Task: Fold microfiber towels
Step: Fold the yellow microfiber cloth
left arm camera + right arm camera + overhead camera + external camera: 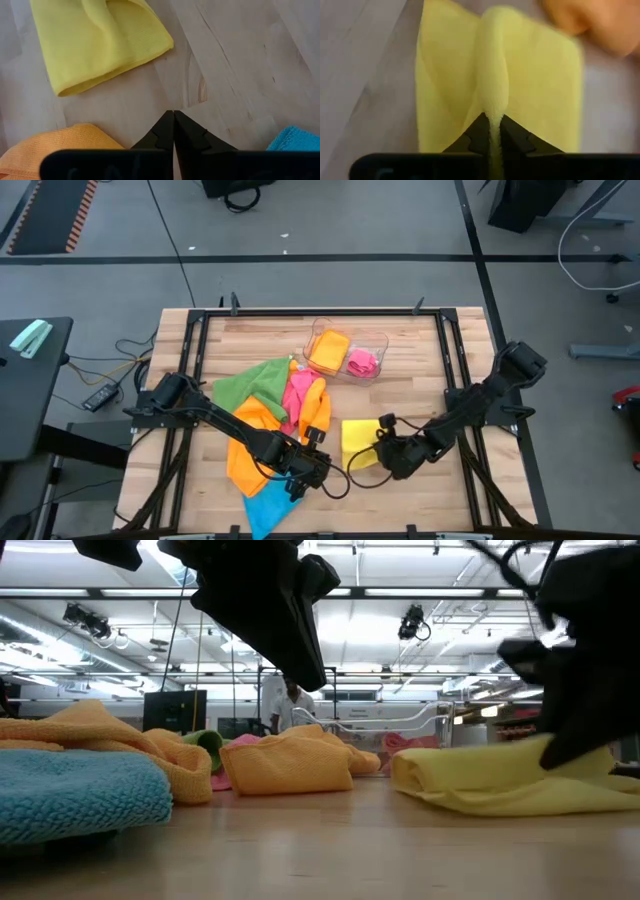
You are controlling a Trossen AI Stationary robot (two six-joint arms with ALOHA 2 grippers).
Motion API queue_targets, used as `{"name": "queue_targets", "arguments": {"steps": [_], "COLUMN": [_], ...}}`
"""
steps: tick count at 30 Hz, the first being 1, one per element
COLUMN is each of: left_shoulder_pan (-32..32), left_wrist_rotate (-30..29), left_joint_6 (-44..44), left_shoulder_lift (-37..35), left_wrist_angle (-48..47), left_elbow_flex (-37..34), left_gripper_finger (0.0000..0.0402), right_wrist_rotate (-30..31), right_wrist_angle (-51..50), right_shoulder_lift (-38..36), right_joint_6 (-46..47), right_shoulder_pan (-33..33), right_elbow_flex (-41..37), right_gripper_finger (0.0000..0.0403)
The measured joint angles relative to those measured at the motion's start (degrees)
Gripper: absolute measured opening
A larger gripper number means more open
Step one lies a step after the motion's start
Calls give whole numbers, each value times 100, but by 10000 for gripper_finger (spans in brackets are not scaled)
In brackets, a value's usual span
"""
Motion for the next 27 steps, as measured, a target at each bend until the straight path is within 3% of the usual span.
{"name": "queue_targets", "arguments": {"steps": [7, 13, 17, 20, 23, 27], "left_shoulder_pan": [-1, -2, -2, -2, -2, -7], "left_wrist_rotate": [0, 0, 0, 0, 0, 0], "left_joint_6": [-5, -34, -33, -20, -20, -17], "left_shoulder_lift": [0, 0, 0, 0, 0, 0], "left_wrist_angle": [0, -2, -2, -2, -2, -2], "left_elbow_flex": [0, 0, 0, 0, 0, 0], "left_gripper_finger": [22, 22, 15, 15, 19, 24], "right_wrist_rotate": [-746, -1034, -914, -226, 91, 4], "right_wrist_angle": [93, -35, -61, -41, 90, 1023], "right_shoulder_lift": [170, -467, -1050, -1336, -1348, -1059], "right_joint_6": [747, 1209, 1379, 1604, 1618, 1502], "right_shoulder_pan": [-227, -294, -294, -314, -480, -833], "right_elbow_flex": [2, 2, 2, -3, -92, -316], "right_gripper_finger": [116, 170, 184, 186, 186, 186]}}
